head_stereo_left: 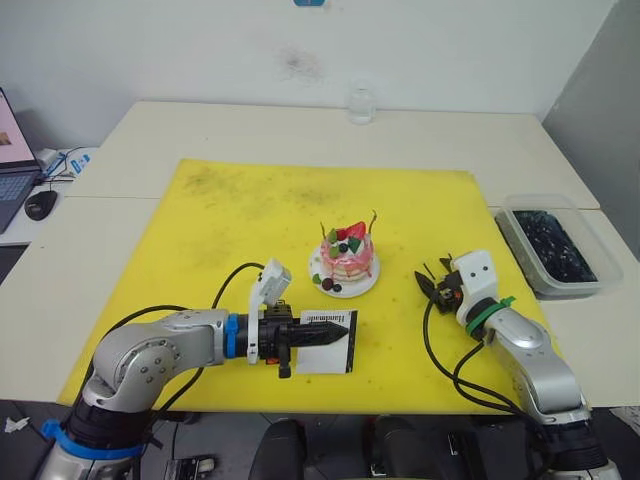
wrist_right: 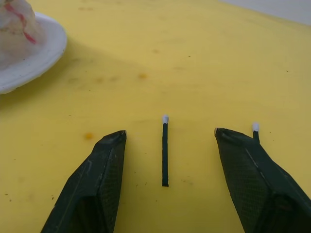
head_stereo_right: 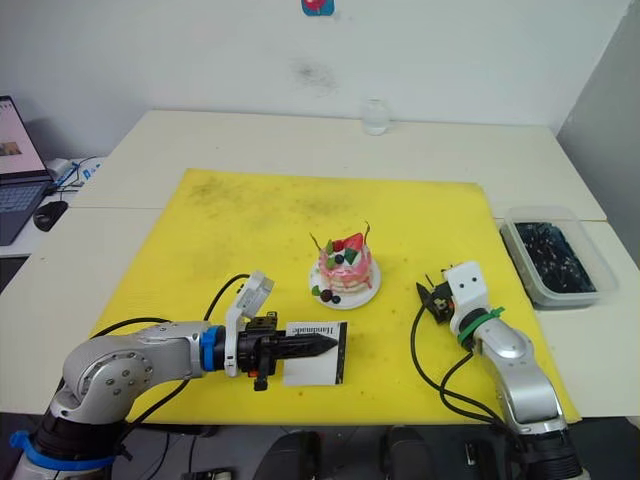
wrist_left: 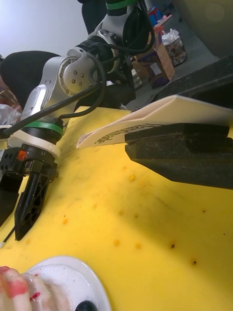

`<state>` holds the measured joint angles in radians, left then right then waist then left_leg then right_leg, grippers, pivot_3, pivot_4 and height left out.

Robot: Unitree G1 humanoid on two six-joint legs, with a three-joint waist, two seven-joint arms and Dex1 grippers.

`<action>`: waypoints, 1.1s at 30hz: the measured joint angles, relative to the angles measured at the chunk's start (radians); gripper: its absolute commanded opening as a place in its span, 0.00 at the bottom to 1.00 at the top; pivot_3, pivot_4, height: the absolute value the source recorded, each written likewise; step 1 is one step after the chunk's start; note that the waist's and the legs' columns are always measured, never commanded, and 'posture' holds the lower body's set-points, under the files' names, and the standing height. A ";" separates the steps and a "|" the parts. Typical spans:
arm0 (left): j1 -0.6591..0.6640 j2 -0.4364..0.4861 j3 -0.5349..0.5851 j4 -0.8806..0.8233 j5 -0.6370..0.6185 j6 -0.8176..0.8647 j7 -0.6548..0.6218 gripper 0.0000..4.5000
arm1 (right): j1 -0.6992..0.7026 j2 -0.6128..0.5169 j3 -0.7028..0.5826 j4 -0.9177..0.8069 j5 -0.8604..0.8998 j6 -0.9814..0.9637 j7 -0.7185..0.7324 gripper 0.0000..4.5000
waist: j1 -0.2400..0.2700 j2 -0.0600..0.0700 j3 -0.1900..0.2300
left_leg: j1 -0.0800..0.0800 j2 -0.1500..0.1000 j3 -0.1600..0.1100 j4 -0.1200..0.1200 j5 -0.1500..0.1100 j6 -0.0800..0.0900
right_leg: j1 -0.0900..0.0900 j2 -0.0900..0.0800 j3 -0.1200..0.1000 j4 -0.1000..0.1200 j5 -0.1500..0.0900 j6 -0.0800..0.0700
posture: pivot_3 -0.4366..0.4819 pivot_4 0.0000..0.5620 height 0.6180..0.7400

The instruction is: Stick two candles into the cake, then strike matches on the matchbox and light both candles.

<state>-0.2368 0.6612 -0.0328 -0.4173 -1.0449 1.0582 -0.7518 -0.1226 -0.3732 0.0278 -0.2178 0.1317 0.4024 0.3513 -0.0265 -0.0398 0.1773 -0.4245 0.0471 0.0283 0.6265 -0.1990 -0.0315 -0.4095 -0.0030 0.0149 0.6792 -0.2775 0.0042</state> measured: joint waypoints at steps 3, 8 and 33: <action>-0.004 0.000 0.000 0.004 0.012 -0.001 -0.002 0.00 | -0.005 0.004 0.004 0.004 -0.001 0.012 -0.003 0.45 | 0.000 0.000 0.000 | 0.001 0.000 0.000 0.000 0.000 0.000 | 0.001 0.000 0.000 0.000 0.000 0.000 | 0.48 0.27 1.00; -0.005 0.000 0.000 0.020 0.030 -0.003 -0.006 0.00 | -0.020 0.006 0.012 -0.015 -0.011 0.084 -0.021 0.04 | 0.000 0.000 0.000 | 0.003 0.000 0.000 0.001 0.000 0.000 | 0.003 0.000 0.000 0.000 0.000 0.000 | 0.48 0.27 1.00; -0.004 -0.023 -0.016 0.027 0.077 -0.019 -0.015 0.00 | 0.255 -0.018 0.038 -0.482 0.109 0.311 0.017 0.01 | 0.000 0.000 0.000 | 0.004 0.001 0.000 0.000 0.000 0.000 | 0.003 0.000 0.000 0.000 0.000 0.000 | 0.48 0.27 1.00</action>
<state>-0.2403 0.6381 -0.0492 -0.3901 -0.9682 1.0391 -0.7669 0.1325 -0.3912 0.0658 -0.6994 0.2408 0.7134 0.3680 -0.0264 -0.0399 0.1771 -0.4207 0.0477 0.0285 0.6267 -0.1990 -0.0315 -0.4065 -0.0034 0.0152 0.6795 -0.2775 0.0043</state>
